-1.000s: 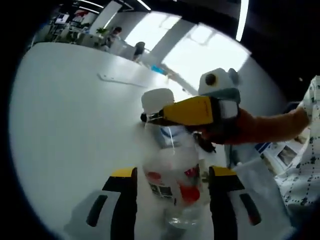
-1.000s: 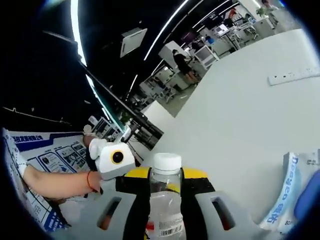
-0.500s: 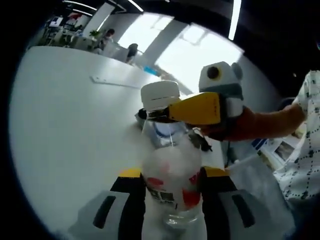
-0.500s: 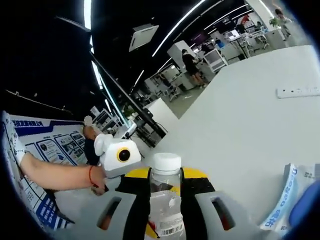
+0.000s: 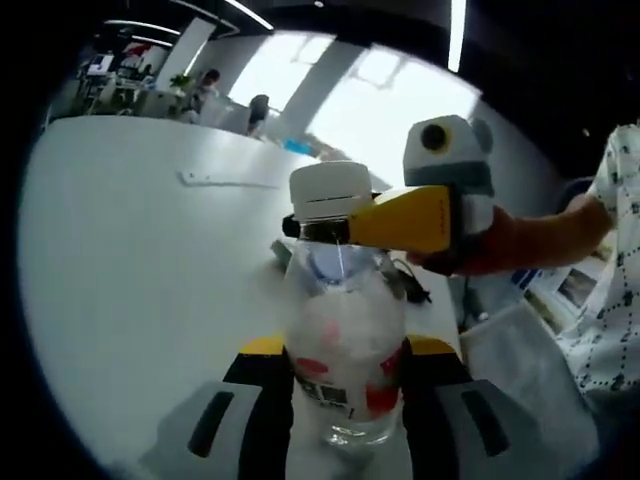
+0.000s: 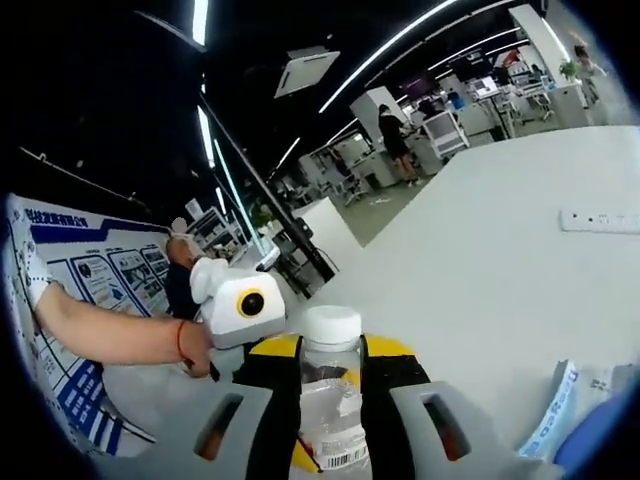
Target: Arrange the tabletop items into an orderly group along one side of the table until the central work area is clear of visible clutter.
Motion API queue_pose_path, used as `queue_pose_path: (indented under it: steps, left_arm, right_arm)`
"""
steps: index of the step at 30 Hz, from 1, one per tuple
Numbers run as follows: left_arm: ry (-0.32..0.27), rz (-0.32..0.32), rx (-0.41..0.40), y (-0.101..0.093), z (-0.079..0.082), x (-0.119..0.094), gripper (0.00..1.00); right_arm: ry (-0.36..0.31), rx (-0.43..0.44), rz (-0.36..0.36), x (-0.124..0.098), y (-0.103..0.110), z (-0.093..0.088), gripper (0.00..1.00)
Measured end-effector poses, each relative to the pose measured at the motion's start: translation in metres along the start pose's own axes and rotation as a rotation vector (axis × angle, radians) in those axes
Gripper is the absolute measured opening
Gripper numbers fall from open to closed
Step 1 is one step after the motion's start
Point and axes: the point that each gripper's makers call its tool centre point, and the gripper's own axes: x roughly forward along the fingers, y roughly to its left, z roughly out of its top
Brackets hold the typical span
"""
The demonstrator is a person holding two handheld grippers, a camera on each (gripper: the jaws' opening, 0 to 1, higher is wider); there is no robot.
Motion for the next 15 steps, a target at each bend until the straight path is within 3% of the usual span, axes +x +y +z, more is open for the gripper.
queue_pose_path:
  steps: [15]
  left_arm:
    - [-0.06, 0.023, 0.085, 0.007, 0.041, 0.001, 0.38]
  right_arm:
    - [-0.063, -0.057, 0.011, -0.005, -0.004, 0.038, 0.19]
